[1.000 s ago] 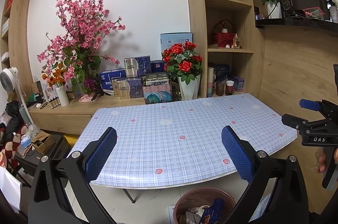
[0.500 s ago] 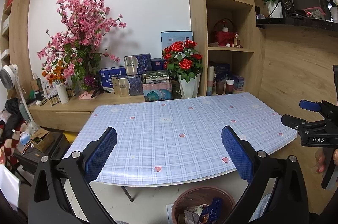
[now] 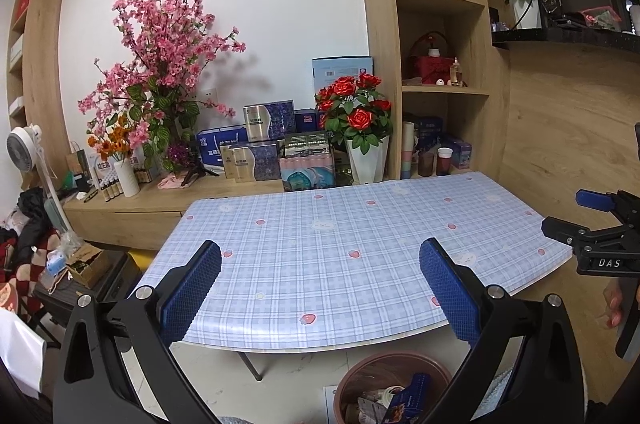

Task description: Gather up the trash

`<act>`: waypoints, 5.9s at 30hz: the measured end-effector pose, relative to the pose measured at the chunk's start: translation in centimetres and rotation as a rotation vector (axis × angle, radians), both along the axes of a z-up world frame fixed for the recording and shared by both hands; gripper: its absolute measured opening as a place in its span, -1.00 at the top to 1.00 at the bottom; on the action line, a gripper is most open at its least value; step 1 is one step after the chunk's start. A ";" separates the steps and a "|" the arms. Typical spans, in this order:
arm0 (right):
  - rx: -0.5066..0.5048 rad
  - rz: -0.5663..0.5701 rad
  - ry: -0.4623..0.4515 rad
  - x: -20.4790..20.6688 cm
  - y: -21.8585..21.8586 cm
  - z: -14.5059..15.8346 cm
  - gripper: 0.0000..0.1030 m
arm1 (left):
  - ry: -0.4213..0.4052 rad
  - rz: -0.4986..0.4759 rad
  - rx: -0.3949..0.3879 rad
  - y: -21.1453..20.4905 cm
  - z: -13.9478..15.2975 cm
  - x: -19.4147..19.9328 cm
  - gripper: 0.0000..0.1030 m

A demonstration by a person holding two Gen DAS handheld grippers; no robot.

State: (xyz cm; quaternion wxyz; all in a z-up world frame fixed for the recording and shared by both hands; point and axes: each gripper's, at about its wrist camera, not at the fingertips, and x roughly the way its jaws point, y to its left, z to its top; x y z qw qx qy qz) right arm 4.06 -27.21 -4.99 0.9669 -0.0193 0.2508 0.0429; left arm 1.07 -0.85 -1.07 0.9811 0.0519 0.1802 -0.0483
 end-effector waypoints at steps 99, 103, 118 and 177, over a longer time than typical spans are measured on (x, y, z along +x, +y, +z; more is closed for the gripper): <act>-0.035 -0.025 0.019 0.0 -0.7 -1.2 -0.89 | -0.005 0.018 0.064 0.8 -1.4 -0.3 -0.89; -0.035 -0.026 0.018 0.0 -0.8 -1.2 -0.89 | -0.001 0.027 0.054 0.9 -1.1 -0.2 -0.89; -0.033 -0.025 0.019 -0.1 -0.8 -1.0 -0.89 | 0.008 0.034 0.046 1.3 -1.0 0.1 -0.89; -0.035 -0.026 0.002 0.1 -1.3 0.2 -0.89 | 0.001 0.042 0.051 1.7 -0.2 -0.4 -0.89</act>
